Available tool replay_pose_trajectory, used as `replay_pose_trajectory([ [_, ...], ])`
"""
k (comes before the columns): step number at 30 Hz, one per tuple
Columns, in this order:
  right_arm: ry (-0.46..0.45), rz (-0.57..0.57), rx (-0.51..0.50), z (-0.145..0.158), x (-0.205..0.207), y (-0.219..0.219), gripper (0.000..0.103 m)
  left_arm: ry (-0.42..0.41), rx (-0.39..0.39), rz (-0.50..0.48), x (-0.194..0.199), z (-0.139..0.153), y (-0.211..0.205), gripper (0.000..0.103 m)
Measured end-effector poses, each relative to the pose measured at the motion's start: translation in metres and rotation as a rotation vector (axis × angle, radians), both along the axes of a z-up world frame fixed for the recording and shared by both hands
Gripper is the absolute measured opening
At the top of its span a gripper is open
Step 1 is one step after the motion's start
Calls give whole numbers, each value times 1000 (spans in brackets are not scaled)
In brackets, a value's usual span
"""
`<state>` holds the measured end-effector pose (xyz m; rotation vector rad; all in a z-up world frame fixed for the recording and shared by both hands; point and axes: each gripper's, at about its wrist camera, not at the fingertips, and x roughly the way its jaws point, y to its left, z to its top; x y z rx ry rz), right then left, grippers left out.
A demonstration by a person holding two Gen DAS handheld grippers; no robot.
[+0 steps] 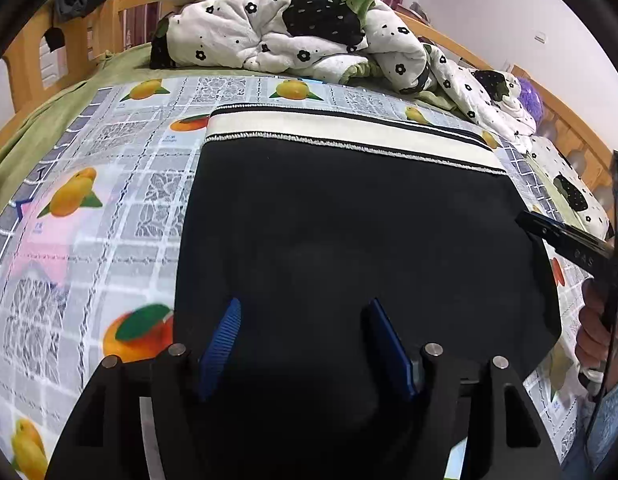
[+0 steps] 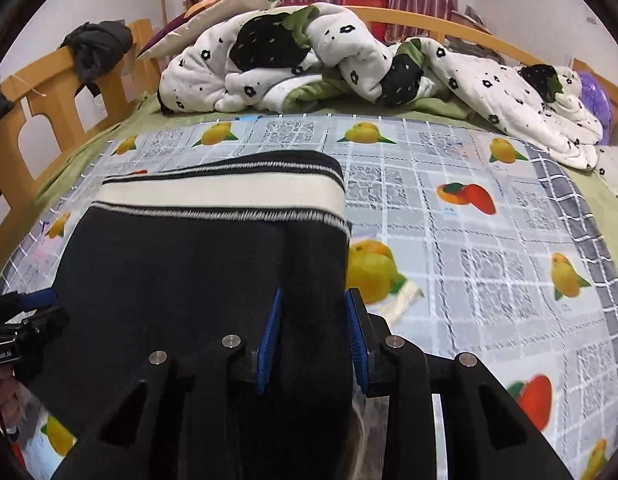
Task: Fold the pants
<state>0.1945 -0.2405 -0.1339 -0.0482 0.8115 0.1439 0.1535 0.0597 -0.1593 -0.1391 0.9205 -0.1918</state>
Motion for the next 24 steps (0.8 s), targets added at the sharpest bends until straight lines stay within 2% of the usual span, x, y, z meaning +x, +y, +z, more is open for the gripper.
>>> replay_pose_trajectory([
  [4,-7,14,-50,4,-15,6,31,-5,-1,21,-12,3,-3,66],
  [7,2,17,-44,5,-24,8,33,-10,-8,31,-20,7,-3,68],
  [11,16,20,-63,1,-37,11,37,-9,6,-17,-31,10,-2,69],
  [15,18,13,-84,-4,-52,12,37,-29,60,-85,-48,8,-3,71],
  [18,40,1,-73,-8,-63,8,37,-61,178,-114,-66,3,-5,74],
  [19,48,-6,-73,-9,-65,6,37,-61,192,-112,-70,2,-3,77],
  [24,69,-34,-80,-9,-82,4,37,25,99,-59,-76,-1,24,79],
])
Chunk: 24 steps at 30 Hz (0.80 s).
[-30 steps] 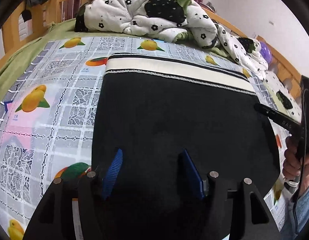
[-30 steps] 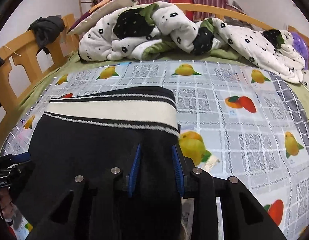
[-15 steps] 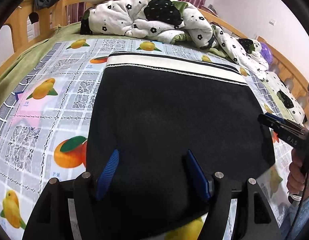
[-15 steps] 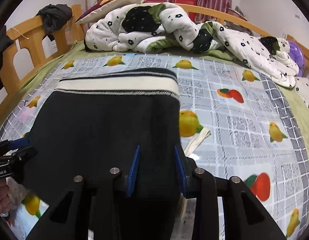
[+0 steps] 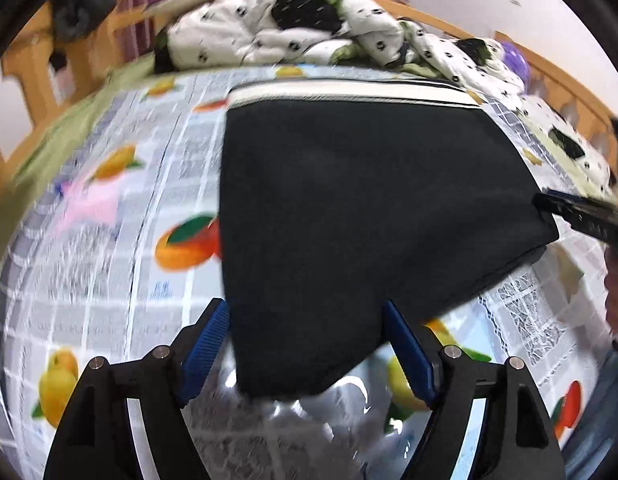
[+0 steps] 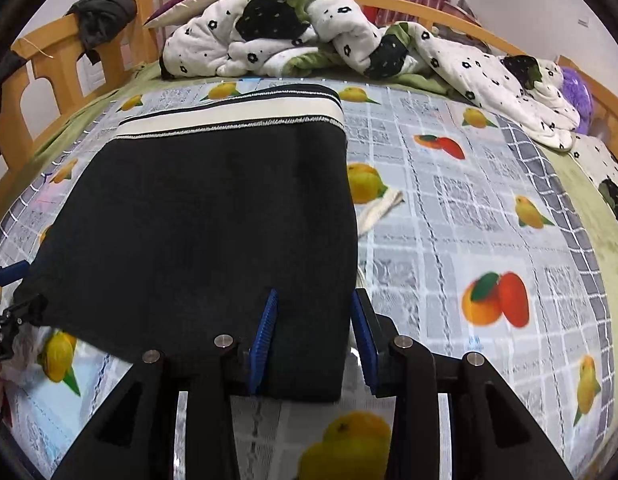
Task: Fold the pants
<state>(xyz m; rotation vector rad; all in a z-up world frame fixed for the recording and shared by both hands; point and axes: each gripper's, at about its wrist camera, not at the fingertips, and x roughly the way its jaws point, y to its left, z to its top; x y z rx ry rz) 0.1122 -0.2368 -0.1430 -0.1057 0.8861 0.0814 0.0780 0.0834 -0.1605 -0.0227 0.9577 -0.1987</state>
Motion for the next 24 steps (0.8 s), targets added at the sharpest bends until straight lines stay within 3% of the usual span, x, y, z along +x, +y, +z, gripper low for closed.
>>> replay_pose_trajectory([
  [2,-28,-17,11,4,-7,-2,37,30,-12,9,-1,-4,7,79],
  [4,-73,-20,38,10,-15,-3,37,43,37,17,-6,-9,11,79],
  [8,-108,19,72,14,-21,4,37,0,60,18,-22,-5,16,76],
  [12,-36,36,54,-2,-13,14,37,-17,30,38,-30,-1,23,76],
  [15,-5,32,9,-13,-10,20,37,-24,105,41,-26,-5,16,76],
  [17,-16,36,-11,-12,-12,23,37,-24,144,40,-23,-8,10,66],
  [20,-12,51,11,-9,-15,22,37,-26,111,-63,-26,-4,0,65],
  [22,-10,47,10,-10,-15,22,37,1,184,-135,-27,-11,-14,68],
  [24,-8,45,13,-11,-14,22,37,-69,273,-83,-28,-14,-19,62],
])
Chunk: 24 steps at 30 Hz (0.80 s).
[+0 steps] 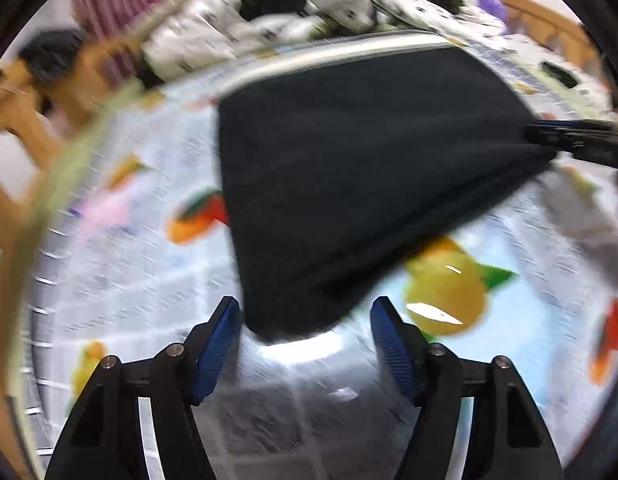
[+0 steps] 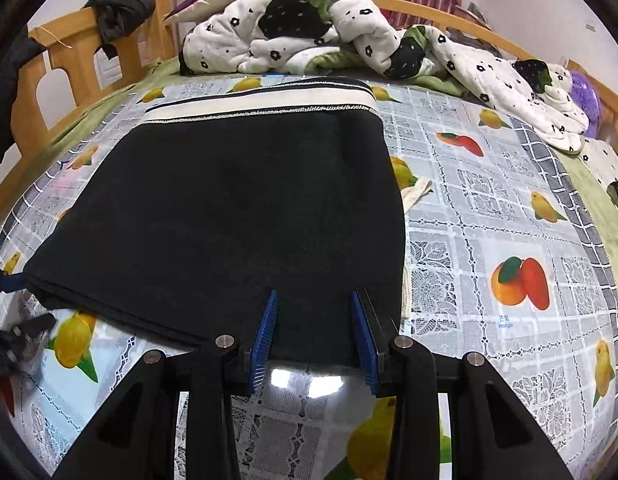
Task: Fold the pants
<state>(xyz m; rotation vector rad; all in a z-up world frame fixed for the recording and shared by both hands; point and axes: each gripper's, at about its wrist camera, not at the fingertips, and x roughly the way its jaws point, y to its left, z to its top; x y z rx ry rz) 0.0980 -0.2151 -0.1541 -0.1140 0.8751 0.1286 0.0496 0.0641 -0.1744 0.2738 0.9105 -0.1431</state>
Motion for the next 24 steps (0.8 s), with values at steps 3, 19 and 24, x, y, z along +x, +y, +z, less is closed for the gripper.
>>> replay_pose_trajectory([
  [3,1,-7,1,-1,1,1,37,-33,-80,22,6,7,6,26],
  [19,-19,12,27,12,-2,-11,38,-67,-293,117,-19,34,53,52],
  [24,-39,4,94,14,2,-8,38,-93,-435,158,18,38,45,54],
])
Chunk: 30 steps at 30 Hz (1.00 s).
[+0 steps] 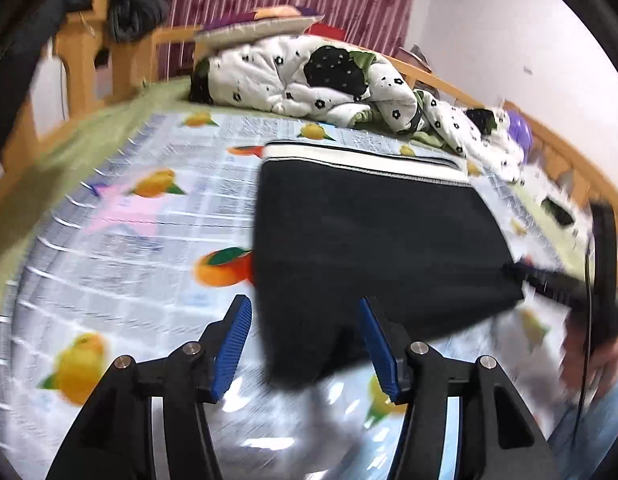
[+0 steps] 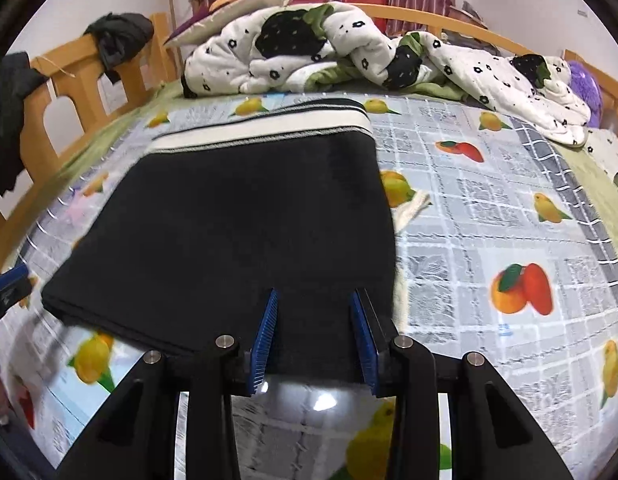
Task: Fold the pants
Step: 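Lay the folded pants flat, open both tools and pull back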
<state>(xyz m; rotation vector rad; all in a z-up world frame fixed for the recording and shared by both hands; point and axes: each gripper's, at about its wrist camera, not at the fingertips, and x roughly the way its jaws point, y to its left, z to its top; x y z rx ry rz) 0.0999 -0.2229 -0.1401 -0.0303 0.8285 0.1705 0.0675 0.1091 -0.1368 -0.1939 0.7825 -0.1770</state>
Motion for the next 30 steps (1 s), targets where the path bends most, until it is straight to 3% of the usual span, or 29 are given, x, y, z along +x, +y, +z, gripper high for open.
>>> replay_pose_trajectory([
  [4,36,17,-50,-15,1,13,38,120,22,0,27,-27,-15,55],
  [7,66,10,-97,-27,-2,14,37,100,97,1,17,-34,-25,59],
  [11,70,9,-106,-18,-9,9,37,137,83,11,8,-26,-23,60],
  [15,27,-20,-71,9,-17,-1,42,152,50,41,-5,-8,-18,60],
  [18,15,-48,-30,29,-25,-8,49,122,74,51,-15,14,-23,61],
  [24,-24,-73,-66,64,-52,-9,51,45,91,60,-38,60,-38,73],
  [25,-27,-80,-72,69,-57,-9,53,24,100,60,-44,68,-43,77],
  [27,-37,-84,-71,79,-70,-9,74,-7,122,53,-55,79,-51,81],
  [30,-101,-100,-78,92,-91,-10,94,-25,116,58,-69,88,-57,82],
])
